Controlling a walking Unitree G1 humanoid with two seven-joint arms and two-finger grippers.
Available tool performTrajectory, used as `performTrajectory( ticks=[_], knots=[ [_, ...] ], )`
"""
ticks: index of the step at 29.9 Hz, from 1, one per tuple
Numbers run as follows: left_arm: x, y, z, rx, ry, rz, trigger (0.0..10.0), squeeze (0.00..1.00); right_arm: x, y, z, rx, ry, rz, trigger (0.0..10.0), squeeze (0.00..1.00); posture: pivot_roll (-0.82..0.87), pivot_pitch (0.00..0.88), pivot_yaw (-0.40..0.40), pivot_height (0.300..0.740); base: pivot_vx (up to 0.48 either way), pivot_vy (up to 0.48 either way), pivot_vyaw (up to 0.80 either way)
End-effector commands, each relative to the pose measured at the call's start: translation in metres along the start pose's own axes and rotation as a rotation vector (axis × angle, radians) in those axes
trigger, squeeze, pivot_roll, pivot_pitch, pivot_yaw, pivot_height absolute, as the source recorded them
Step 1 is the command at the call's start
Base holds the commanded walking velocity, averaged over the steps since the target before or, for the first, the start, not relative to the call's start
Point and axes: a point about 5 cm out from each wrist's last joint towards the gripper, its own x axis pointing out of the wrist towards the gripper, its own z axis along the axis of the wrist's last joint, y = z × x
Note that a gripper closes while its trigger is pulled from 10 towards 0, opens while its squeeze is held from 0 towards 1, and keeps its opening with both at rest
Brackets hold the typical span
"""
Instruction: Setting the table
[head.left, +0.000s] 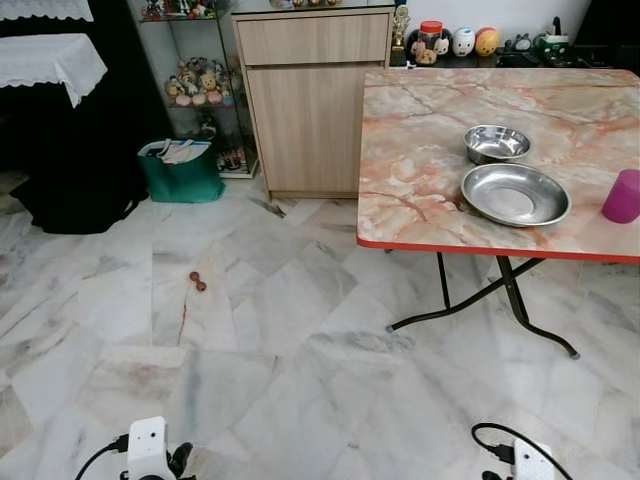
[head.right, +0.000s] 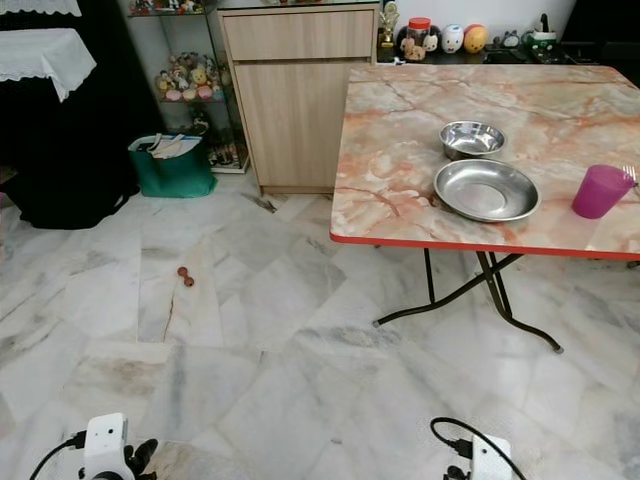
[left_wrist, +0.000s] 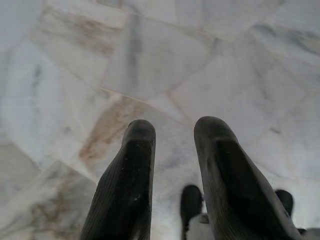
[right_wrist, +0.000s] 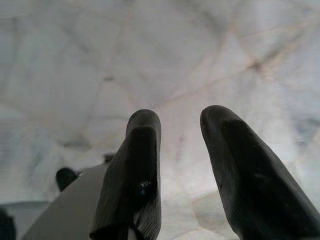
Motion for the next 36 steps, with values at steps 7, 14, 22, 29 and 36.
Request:
performTrajectory(
  ticks=[7,14,22,29,36],
  knots=[
    [0.001,0.008,0.007,-0.02,-0.02,0.028,10.0,0.0,0.003,0.015,0.003,0.011,-0.02,0.024,10.0,0.0,-0.02,0.0,0.046,0.74,0.0,0.0,0.0],
    [-0.001,0.008,0.001,-0.04,-0.012,0.027,10.0,0.0,0.002,0.02,-0.003,-0.012,-0.025,0.029,10.0,0.0,0.01,0.0,0.027,0.74,0.0,0.0,0.0],
    [-0.005,-0.003,-0.014,0.019,0.03,-0.01,10.0,0.0,0.005,0.028,0.016,-0.188,-0.064,0.089,10.0,0.0,0.02,0.0,-0.002,0.74,0.0,0.0,0.0],
    [-0.007,-0.005,-0.02,0.036,0.053,-0.023,10.0,0.0,0.006,0.03,0.025,-0.215,-0.089,0.105,10.0,0.0,0.0,0.0,0.02,0.74,0.0,0.0,0.0],
    [-0.005,0.0,-0.015,0.056,0.046,-0.017,10.0,0.0,0.006,0.034,0.019,-0.182,-0.073,0.104,10.0,0.0,0.0,0.0,0.035,0.74,0.0,0.0,0.0]
  ],
)
